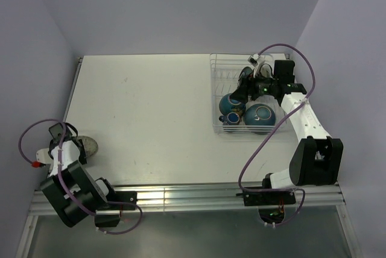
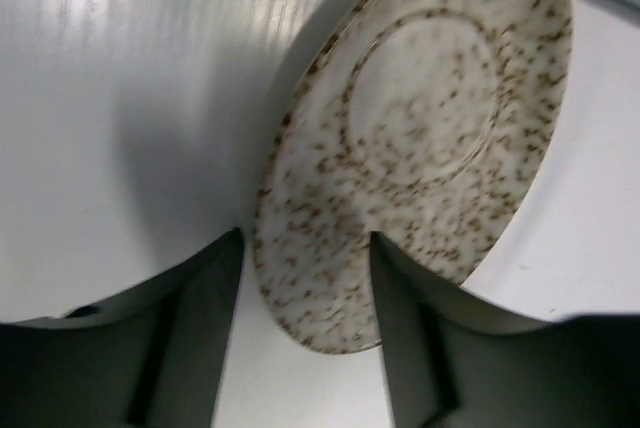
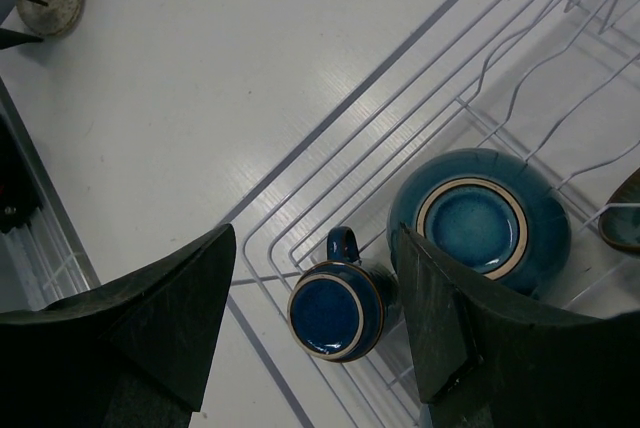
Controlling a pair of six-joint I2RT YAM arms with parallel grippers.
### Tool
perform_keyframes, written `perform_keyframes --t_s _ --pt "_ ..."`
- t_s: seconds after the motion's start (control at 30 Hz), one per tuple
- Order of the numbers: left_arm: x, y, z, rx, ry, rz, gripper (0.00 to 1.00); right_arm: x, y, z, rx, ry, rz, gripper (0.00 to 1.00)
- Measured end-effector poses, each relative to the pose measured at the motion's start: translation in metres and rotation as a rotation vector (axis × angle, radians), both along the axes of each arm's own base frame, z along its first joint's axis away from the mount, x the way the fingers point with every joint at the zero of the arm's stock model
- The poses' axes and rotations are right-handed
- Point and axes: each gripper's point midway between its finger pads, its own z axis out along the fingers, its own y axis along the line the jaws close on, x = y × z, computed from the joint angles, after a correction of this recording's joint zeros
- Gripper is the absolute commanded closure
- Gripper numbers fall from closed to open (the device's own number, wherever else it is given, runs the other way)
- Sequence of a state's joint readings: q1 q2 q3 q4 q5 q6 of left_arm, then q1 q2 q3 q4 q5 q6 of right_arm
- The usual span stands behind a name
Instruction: Load the mixed dishes into the dish rack
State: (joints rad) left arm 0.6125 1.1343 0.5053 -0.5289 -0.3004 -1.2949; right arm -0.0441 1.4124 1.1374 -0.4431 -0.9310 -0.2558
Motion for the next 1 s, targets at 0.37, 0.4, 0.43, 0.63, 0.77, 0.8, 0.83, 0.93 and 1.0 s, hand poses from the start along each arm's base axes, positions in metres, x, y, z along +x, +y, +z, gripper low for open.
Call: perform_keyframes --t_s 0.37,0.4,0.43,0.63,0.77,0.8,0.83,0.93,1.0 --pt "0.026 0.01 -0.004 -0.001 -0.081 -0.051 0.94 -0.002 -0.002 0.001 0.014 0.008 0.003 0.27" --pt "0.027 0.01 -0.004 0.001 -0.091 -0.059 0.95 -0.002 -0.002 0.0 0.015 0.01 0.004 0.27" --pt "0.029 0.009 -0.004 0.005 -0.105 -0.072 0.96 -0.003 -0.002 0.0 0.016 0.011 0.005 0.27" --pt "0.057 -0.023 -0.002 -0.019 -0.186 -0.241 1.0 -0.004 -0.002 0.0 0.018 0.013 0.012 0.27" --pt "0.08 -0.068 -0.002 -0.06 -0.212 -0.451 1.0 -0.004 -0.002 0.0 0.015 0.011 0.015 0.27" --pt "0.086 -0.08 -0.003 -0.071 -0.208 -0.505 1.0 -0.004 -0.002 0.0 0.015 0.01 0.015 0.27" --pt "0.093 -0.092 -0.003 -0.082 -0.209 -0.555 1.0 -0.005 -0.002 0.0 0.014 0.01 0.016 0.27" --pt "0.111 -0.121 -0.002 -0.103 -0.208 -0.693 1.0 -0.005 -0.002 0.0 0.012 0.009 0.017 0.27" --pt "0.122 -0.139 -0.002 -0.108 -0.21 -0.776 1.0 -0.005 -0.002 -0.001 0.012 0.009 0.018 0.27"
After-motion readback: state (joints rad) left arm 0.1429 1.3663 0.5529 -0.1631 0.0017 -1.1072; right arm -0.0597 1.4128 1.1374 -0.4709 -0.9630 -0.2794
